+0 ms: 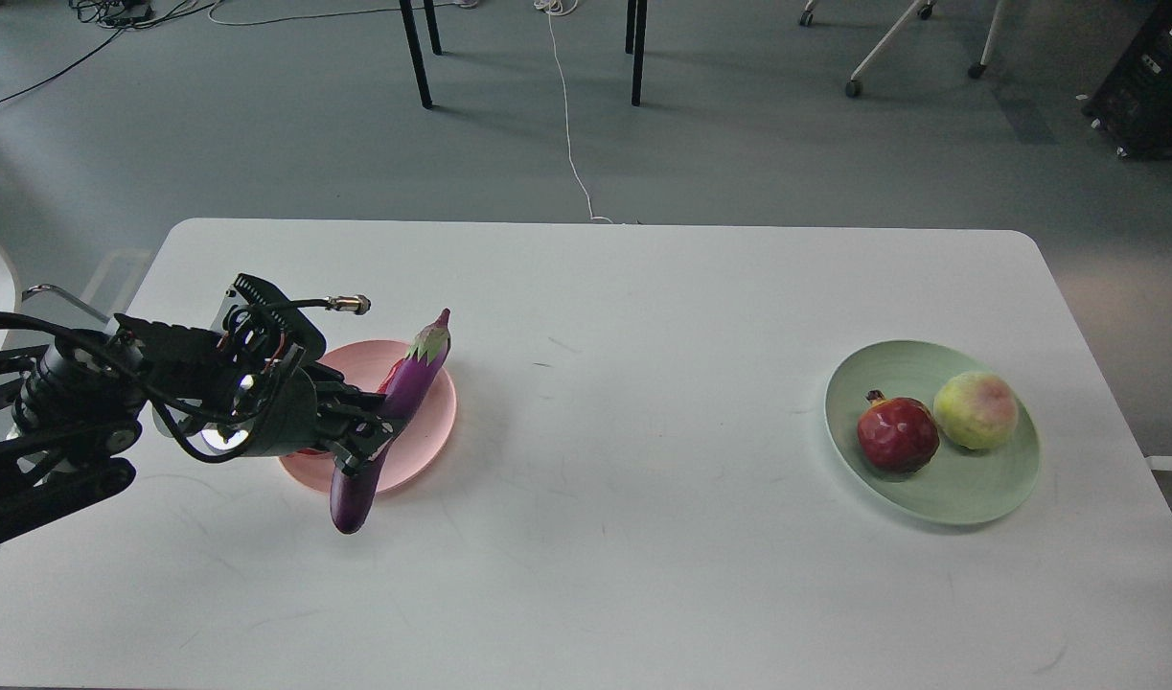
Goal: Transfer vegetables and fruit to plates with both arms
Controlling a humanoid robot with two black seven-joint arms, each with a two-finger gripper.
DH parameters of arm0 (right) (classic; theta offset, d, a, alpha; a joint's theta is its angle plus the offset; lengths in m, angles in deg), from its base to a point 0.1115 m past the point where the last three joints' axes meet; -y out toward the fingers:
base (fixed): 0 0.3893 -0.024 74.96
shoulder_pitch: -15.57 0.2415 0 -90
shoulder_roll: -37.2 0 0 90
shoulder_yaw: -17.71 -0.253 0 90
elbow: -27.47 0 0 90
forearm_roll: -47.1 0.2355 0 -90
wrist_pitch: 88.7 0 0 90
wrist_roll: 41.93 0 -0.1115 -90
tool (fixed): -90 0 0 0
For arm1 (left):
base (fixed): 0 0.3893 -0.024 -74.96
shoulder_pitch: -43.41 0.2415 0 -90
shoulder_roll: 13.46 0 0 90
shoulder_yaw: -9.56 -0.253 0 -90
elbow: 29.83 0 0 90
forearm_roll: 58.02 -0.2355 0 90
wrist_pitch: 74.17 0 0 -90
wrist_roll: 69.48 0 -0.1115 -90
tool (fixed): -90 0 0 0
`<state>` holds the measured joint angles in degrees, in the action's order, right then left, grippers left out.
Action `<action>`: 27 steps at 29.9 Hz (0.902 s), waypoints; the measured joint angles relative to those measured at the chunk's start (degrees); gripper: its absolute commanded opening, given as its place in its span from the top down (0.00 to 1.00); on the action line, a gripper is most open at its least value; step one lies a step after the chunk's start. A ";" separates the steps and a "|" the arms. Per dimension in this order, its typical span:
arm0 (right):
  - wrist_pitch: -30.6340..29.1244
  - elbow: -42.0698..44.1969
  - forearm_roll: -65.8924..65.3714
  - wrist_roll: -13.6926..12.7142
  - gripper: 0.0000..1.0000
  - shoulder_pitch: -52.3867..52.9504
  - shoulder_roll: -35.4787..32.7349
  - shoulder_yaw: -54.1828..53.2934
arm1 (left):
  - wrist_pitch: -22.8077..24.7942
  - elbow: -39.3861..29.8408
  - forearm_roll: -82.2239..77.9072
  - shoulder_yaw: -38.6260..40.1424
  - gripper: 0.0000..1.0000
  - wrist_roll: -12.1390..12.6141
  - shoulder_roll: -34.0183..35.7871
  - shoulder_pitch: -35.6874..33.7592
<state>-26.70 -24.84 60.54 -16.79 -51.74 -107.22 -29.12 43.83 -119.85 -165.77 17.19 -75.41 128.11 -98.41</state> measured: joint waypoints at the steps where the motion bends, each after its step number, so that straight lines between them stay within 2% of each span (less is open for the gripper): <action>1: 0.00 -0.01 0.00 0.00 0.01 0.00 -0.02 0.00 | 0.00 0.44 0.00 0.00 0.66 0.02 -0.22 0.09; 3: 0.00 -0.09 0.00 0.00 0.01 0.00 -0.06 -0.01 | 0.00 1.36 0.00 -0.04 0.61 0.04 -0.84 0.20; 5: 0.00 -0.17 0.00 0.00 0.01 0.00 -0.07 -0.01 | 0.00 2.15 0.00 -0.04 0.49 0.11 -1.20 0.23; 13: 0.00 -0.16 0.00 0.00 0.01 0.00 -0.08 -0.01 | 0.00 3.09 0.00 -0.05 0.34 0.29 -1.28 1.74; 19: 0.00 -0.31 0.00 0.00 0.01 0.00 -0.08 -0.03 | -0.01 3.10 0.33 0.49 0.17 0.31 -1.19 1.81; 24: 0.00 -0.33 0.00 0.00 0.01 0.06 -0.19 -0.13 | -4.56 3.36 2.09 2.49 0.03 0.06 -1.21 1.34; 27: 0.00 -0.33 0.00 0.00 0.01 0.07 -0.19 -0.89 | -8.18 4.37 7.09 5.91 0.02 -0.26 -1.20 1.34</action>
<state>-26.70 -25.18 60.54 -16.79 -51.67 -107.40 -30.01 35.65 -115.48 -158.69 23.10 -75.67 126.92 -97.08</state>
